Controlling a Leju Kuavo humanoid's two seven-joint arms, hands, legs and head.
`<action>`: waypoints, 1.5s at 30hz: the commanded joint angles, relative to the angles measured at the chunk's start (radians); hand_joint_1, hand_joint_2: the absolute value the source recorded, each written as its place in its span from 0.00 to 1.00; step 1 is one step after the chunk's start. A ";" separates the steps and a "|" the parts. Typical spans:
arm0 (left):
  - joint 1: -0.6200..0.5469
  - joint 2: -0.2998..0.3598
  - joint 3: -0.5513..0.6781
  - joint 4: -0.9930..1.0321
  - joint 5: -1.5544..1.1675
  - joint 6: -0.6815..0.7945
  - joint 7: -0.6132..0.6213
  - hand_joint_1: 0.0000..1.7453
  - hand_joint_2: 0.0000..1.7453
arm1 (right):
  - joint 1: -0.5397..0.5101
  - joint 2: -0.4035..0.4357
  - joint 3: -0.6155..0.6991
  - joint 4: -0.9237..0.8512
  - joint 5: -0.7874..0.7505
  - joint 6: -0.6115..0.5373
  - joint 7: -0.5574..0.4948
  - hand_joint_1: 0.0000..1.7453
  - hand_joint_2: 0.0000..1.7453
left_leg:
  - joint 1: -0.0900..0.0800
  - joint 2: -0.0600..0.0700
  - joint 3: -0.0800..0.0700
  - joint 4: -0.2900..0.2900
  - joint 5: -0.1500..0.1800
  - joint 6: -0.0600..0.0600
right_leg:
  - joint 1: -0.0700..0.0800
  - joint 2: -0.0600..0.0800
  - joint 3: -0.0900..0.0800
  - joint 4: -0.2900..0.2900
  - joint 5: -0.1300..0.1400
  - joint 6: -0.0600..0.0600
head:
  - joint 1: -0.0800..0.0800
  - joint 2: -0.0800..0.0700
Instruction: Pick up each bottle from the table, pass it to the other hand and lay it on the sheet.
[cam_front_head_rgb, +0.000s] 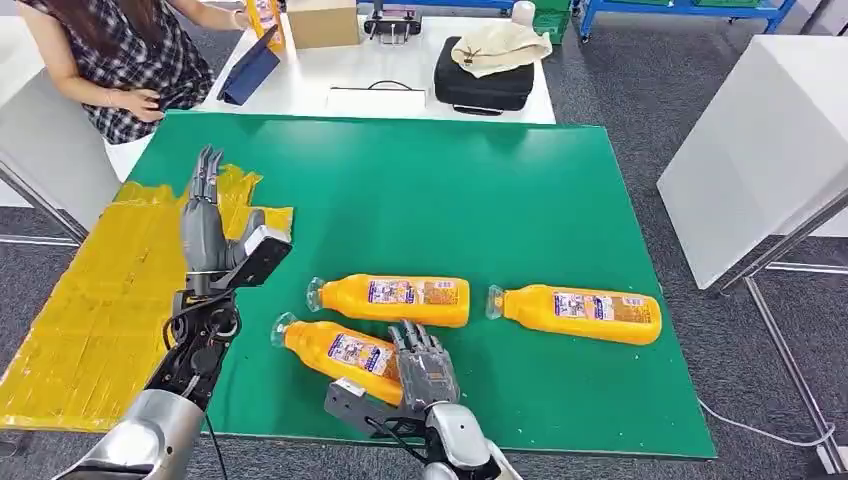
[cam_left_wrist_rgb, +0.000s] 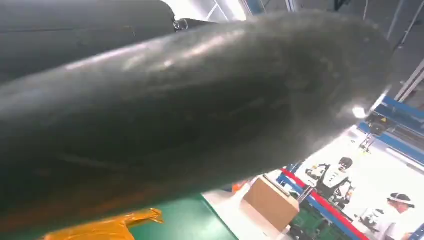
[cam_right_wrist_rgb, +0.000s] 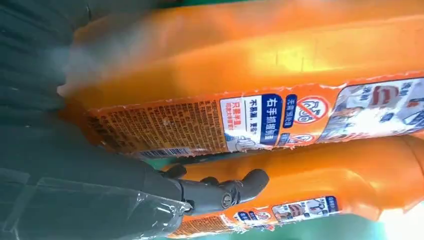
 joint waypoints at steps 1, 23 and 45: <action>-0.079 -0.021 -0.056 0.104 0.014 -0.007 -0.003 0.00 0.00 | -0.031 0.007 -0.059 0.312 -0.024 0.046 -0.012 0.00 1.00 | 0.001 -0.003 0.001 -0.001 0.001 0.000 | 0.001 -0.004 0.002 -0.002 0.000 0.000 | 0.000 0.000; -0.068 -0.008 -0.055 0.084 0.073 -0.016 -0.014 0.00 0.00 | 0.014 -0.005 -0.072 0.242 -0.038 0.101 0.013 1.00 1.00 | 0.003 -0.001 0.020 -0.003 -0.002 -0.005 | 0.004 0.000 0.012 -0.003 0.000 -0.002 | 0.000 0.000; -0.158 -0.025 0.006 0.143 0.297 -0.256 -0.053 0.00 0.00 | 0.069 -0.055 -0.138 0.092 -0.252 0.108 -0.109 1.00 1.00 | 0.003 -0.003 0.020 -0.004 -0.001 -0.005 | 0.004 -0.002 0.010 -0.004 0.000 -0.001 | 0.000 0.000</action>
